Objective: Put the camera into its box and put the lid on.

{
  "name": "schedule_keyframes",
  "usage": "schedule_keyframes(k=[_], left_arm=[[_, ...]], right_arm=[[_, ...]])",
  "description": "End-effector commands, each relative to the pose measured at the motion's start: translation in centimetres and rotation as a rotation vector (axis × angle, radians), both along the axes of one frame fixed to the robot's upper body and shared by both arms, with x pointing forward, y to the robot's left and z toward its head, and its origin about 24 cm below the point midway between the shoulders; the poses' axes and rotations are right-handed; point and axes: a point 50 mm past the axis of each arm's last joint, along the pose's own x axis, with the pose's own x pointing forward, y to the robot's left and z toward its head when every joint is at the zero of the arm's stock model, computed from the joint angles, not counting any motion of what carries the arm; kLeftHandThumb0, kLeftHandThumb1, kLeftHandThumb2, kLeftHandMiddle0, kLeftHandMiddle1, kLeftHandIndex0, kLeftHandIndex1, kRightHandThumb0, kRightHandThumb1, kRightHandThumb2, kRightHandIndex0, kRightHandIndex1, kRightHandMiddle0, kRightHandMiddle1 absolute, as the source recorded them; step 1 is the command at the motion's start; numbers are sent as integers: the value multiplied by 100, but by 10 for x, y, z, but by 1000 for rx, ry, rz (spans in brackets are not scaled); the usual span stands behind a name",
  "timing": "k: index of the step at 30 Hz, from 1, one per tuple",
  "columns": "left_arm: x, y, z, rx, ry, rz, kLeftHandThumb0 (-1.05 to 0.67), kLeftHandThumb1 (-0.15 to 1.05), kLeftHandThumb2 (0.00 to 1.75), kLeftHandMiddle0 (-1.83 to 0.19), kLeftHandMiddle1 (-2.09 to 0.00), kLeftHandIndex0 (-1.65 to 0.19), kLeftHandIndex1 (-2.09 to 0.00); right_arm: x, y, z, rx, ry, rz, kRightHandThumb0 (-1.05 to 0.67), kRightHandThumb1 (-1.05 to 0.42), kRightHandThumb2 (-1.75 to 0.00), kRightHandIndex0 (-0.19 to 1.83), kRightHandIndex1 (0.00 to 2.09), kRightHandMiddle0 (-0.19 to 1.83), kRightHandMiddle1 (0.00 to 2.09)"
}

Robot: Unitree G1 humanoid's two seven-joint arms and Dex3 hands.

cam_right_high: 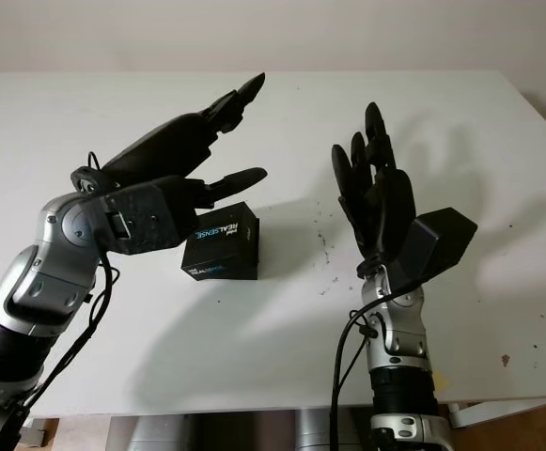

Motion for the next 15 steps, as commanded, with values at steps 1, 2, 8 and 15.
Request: schedule_keyframes(k=[1, 2, 8, 15], left_arm=[[-1, 9, 2, -54, 4, 1, -72, 105, 31, -5, -10, -1, -10], [-1, 14, 3, -71, 17, -1, -73, 105, 27, -5, -9, 0, -9], [2, 52, -3, -55, 72, -3, -91, 105, 11, -2, -6, 8, -5], [-3, 84, -20, 148, 162, -46, -94, 96, 5, 7, -2, 15, -2]], right_arm=[[-1, -2, 5, -8, -16, 0, -70, -105, -20, 0, 6, 5, 6], [-1, -2, 5, -9, -16, 3, -70, -105, -20, 0, 5, 5, 5], [-2, -5, 5, -28, -15, 10, -69, -105, -21, -1, 5, 4, 5], [-2, -8, 5, -43, -11, 5, -71, -105, -22, 0, 6, 4, 5]])
